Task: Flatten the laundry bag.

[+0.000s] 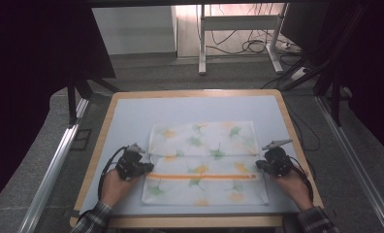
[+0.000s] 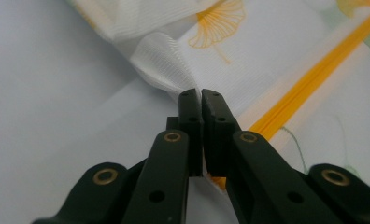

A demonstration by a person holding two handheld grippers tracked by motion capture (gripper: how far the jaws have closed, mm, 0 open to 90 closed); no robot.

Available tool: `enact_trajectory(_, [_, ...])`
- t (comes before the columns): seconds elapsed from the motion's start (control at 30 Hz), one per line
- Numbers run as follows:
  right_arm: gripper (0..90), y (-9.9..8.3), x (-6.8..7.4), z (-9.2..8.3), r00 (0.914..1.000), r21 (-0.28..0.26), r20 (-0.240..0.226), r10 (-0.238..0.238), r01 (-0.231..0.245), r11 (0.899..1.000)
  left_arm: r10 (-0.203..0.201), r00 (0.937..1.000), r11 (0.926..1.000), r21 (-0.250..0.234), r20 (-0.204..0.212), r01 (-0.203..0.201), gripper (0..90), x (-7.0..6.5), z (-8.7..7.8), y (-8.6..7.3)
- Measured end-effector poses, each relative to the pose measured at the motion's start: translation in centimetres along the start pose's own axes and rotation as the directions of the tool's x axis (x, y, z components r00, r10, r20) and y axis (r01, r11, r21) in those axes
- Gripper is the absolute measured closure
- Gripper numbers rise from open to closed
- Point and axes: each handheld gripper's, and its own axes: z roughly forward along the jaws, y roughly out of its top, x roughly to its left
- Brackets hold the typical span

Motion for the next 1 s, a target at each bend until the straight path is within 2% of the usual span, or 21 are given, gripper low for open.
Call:
enact_trajectory(0.03, [80.7, -0.8, 0.3, -0.6, 0.9998, -0.018, -0.011, -0.015, 0.015, 1.000, 0.018, 0.9997, 0.9998, -0.009, -0.019, -0.018, 62.7, -0.5, -0.5, -0.5])
enact_trajectory(0.07, [74.1, -0.9, 0.4, -0.9, 0.9998, -0.033, -0.016, -0.008, 0.008, 0.999, 0.063, 0.9947, 0.9945, -0.078, -0.081, -0.069, 49.1, -1.1, -1.5, -0.6])
enact_trajectory(0.1, [66.8, -0.9, 0.3, -1.2, 0.9998, -0.059, -0.018, -0.007, 0.006, 0.998, 0.086, 0.9895, 0.9899, -0.102, -0.116, -0.098, 43.7, -1.1, -2.0, -0.1])
enact_trajectory(0.13, [61.6, -0.6, 0.0, -1.5, 0.9999, -0.095, -0.016, -0.003, 0.001, 0.995, 0.101, 0.9877, 0.9866, -0.116, -0.120, -0.115, 42.7, -1.1, -2.1, 0.3])
enact_trajectory(0.2, [57.2, 0.0, -0.5, -1.7, 0.9999, -0.134, -0.010, -0.003, 0.002, 0.991, 0.148, 0.9847, 0.9715, -0.173, -0.093, -0.162, 38.6, -0.7, -1.9, 1.7])
enact_trajectory(0.27, [52.3, 0.6, -1.0, -1.6, 0.9999, -0.161, -0.015, 0.008, -0.010, 0.987, 0.183, 0.9813, 0.9659, -0.175, -0.060, -0.191, 37.1, -0.6, -0.9, 2.8])
enact_trajectory(0.3, [50.9, 0.9, -1.2, -1.5, 0.9998, -0.168, -0.017, 0.015, -0.017, 0.986, 0.213, 0.9754, 0.9614, -0.166, -0.058, -0.220, 35.0, -0.7, 0.0, 3.4])
enact_trajectory(0.33, [49.6, 1.1, -1.5, -1.1, 0.9997, -0.173, -0.014, 0.021, -0.023, 0.985, 0.252, 0.9655, 0.9539, -0.151, -0.065, -0.259, 33.6, -0.7, 1.1, 4.0])
enact_trajectory(0.37, [49.6, 1.1, -1.5, -1.1, 0.9997, -0.173, -0.014, 0.021, -0.023, 0.985, 0.252, 0.9655, 0.9539, -0.151, -0.065, -0.259, 32.8, -0.7, 1.1, 4.0])
enact_trajectory(0.4, [49.6, 1.3, -1.9, -0.5, 0.9992, -0.173, -0.007, 0.040, -0.041, 0.984, 0.282, 0.9580, 0.9491, -0.131, -0.050, -0.287, 31.9, -0.8, 2.7, 5.0])
enact_trajectory(0.5, [49.0, 1.0, -2.1, -0.4, 0.9984, -0.168, -0.013, 0.056, -0.057, 0.984, 0.335, 0.9418, 0.9345, -0.119, -0.026, -0.336, 30.2, -1.5, 4.9, 6.5])
enact_trajectory(0.53, [48.9, 1.0, -2.1, -0.6, 0.9986, -0.168, -0.014, 0.051, -0.053, 0.984, 0.346, 0.9377, 0.9308, -0.114, -0.033, -0.347, 30.2, -1.8, 5.5, 7.0])
enact_trajectory(0.6, [48.9, 0.8, -2.1, -0.9, 0.9983, -0.178, -0.016, 0.055, -0.057, 0.982, 0.344, 0.9386, 0.9327, -0.106, -0.027, -0.345, 34.0, -2.1, 6.2, 7.4])
enact_trajectory(0.63, [49.1, 0.6, -2.0, -1.1, 0.9981, -0.183, -0.021, 0.058, -0.061, 0.981, 0.348, 0.9372, 0.9332, -0.088, -0.018, -0.348, 37.1, -2.2, 7.0, 7.9])
enact_trajectory(0.67, [49.5, 0.5, -1.9, -1.2, 0.9978, -0.186, -0.034, 0.057, -0.063, 0.980, 0.316, 0.9483, 0.9456, -0.088, 0.026, -0.313, 46.4, -2.0, 7.2, 8.2])
enact_trajectory(0.7, [49.6, 0.4, -1.8, -1.4, 0.9972, -0.185, -0.052, 0.054, -0.063, 0.981, 0.294, 0.9555, 0.9529, -0.085, 0.023, -0.291, 53.0, -2.0, 7.3, 8.4])
enact_trajectory(0.77, [50.7, 0.2, -1.5, -1.4, 0.9963, -0.172, -0.081, 0.031, -0.044, 0.984, 0.297, 0.9546, 0.9525, -0.075, 0.018, -0.295, 69.8, -2.0, 7.3, 8.6])
enact_trajectory(0.83, [51.5, 0.1, -1.1, -1.4, 0.9942, -0.157, -0.107, 0.013, -0.030, 0.987, 0.273, 0.9618, 0.9599, -0.072, 0.019, -0.271, 85.2, -1.9, 7.4, 8.8])
enact_trajectory(0.87, [51.6, 0.0, -0.8, -1.2, 0.9929, -0.147, -0.119, -0.002, -0.016, 0.989, 0.258, 0.9656, 0.9642, -0.071, 0.030, -0.256, 88.3, -1.7, 7.4, 8.9])
enact_trajectory(0.9, [51.6, 0.0, -0.5, -1.1, 0.9921, -0.135, -0.124, -0.018, 0.001, 0.991, 0.253, 0.9668, 0.9659, -0.068, 0.038, -0.250, 89.7, -1.6, 7.4, 9.0])
enact_trajectory(1.0, [51.6, -0.1, 0.6, -0.7, 0.9886, -0.107, -0.138, -0.060, 0.045, 0.993, 0.252, 0.9675, 0.9659, -0.067, 0.022, -0.250, 90.0, -1.5, 7.0, 9.6])
